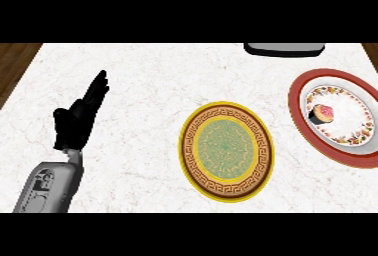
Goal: Pick the cupcake from the plate and place it in the plate
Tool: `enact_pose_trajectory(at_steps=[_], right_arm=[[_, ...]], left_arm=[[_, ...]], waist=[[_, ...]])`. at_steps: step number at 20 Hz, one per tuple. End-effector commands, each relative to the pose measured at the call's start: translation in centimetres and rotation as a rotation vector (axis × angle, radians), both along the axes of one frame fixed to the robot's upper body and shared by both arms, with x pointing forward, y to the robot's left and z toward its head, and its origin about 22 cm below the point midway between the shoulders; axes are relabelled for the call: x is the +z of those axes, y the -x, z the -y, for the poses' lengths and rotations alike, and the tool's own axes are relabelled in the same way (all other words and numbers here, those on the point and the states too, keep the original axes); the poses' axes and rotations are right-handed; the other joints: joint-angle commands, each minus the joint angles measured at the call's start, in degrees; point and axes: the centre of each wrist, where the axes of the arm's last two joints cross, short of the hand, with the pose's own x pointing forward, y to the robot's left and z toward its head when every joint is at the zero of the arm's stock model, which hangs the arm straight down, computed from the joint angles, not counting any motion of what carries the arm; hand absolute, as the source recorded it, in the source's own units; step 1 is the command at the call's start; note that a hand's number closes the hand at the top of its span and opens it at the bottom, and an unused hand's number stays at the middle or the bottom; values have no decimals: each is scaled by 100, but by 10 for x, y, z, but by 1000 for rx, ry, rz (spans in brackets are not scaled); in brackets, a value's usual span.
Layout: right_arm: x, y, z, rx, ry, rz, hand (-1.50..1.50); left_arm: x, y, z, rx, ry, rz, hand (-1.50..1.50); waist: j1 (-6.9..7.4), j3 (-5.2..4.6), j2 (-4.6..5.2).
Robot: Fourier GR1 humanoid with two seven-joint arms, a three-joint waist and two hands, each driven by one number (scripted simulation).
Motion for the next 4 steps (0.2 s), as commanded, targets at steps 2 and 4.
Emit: enact_pose_trajectory(at_steps=[2, 4], right_arm=[[-4, 13, 7, 88, -56, 45, -150], [-5, 9, 4, 54, -52, 40, -150]], left_arm=[[1, -3, 5, 7, 1, 14, 0], [2, 0, 1, -10, 5, 17, 0]], waist=[[-18, 13, 26], [93, 11, 23]])
